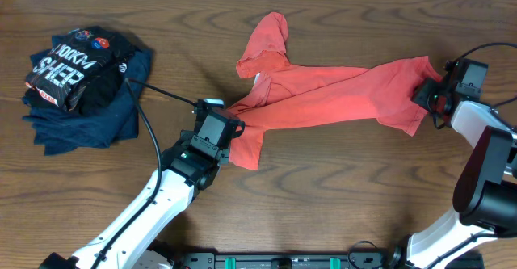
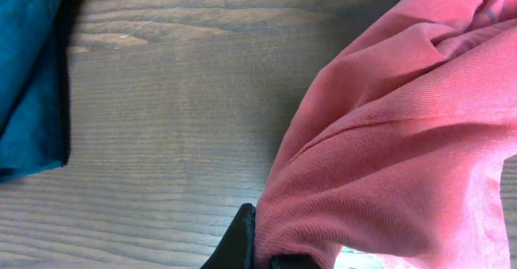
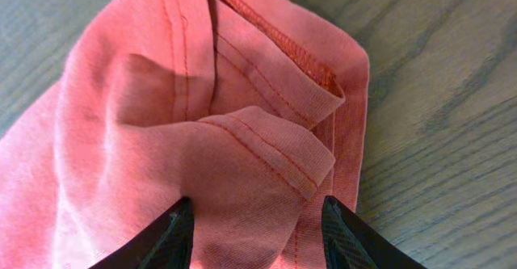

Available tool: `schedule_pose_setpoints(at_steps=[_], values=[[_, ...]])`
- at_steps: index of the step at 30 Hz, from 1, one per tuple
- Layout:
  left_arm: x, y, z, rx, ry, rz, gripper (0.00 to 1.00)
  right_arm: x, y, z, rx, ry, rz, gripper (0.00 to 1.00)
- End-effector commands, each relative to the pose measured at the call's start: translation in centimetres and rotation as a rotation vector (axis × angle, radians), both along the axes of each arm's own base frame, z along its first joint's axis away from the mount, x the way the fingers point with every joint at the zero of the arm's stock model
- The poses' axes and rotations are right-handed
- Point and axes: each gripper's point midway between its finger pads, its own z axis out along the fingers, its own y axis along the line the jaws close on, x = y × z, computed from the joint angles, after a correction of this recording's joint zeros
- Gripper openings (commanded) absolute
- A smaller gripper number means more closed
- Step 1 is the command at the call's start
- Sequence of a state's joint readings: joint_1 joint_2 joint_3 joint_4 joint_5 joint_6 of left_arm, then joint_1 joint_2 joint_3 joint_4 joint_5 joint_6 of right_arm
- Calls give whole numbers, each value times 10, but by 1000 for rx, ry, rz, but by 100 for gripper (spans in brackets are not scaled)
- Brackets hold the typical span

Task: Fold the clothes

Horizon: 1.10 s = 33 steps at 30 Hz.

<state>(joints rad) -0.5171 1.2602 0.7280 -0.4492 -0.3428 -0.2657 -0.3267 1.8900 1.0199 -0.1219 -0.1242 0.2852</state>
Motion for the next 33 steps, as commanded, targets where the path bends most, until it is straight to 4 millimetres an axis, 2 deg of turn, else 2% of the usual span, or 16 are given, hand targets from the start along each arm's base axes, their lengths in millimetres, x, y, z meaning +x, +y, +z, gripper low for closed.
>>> schedule_pose_setpoints(at_steps=[1, 3, 6, 7, 11, 14, 17, 22, 27, 29, 30, 33], values=[[1, 3, 3, -1, -9, 18, 6, -7, 0, -21, 24, 49, -11, 48], [1, 3, 3, -1, -9, 18, 6, -9, 0, -28, 27, 60, -11, 47], [1, 3, 3, -1, -9, 18, 6, -9, 0, -32, 29, 66, -12, 21], [1, 3, 3, -1, -9, 18, 6, -8, -1, -31, 28, 63, -12, 17], [1, 3, 3, -1, -9, 18, 6, -6, -7, -22, 20, 39, -23, 14], [1, 3, 3, -1, -8, 18, 6, -6, -14, -7, 12, 16, -39, 13], [1, 3, 3, -1, -8, 18, 6, -8, -23, 11, -2, -14, -62, 7], [1, 3, 3, -1, -9, 18, 6, -13, -38, 37, -23, -50, -97, 8], [1, 3, 3, -1, -9, 18, 6, -24, -46, 37, -16, -27, -124, 9], [1, 3, 3, -1, -9, 18, 6, -24, -46, 36, -15, -24, -123, 16], [1, 3, 3, -1, -8, 18, 6, -24, -46, 37, -20, -25, -116, 23], [1, 3, 3, -1, -9, 18, 6, -22, -45, 35, -34, -25, -91, 28]])
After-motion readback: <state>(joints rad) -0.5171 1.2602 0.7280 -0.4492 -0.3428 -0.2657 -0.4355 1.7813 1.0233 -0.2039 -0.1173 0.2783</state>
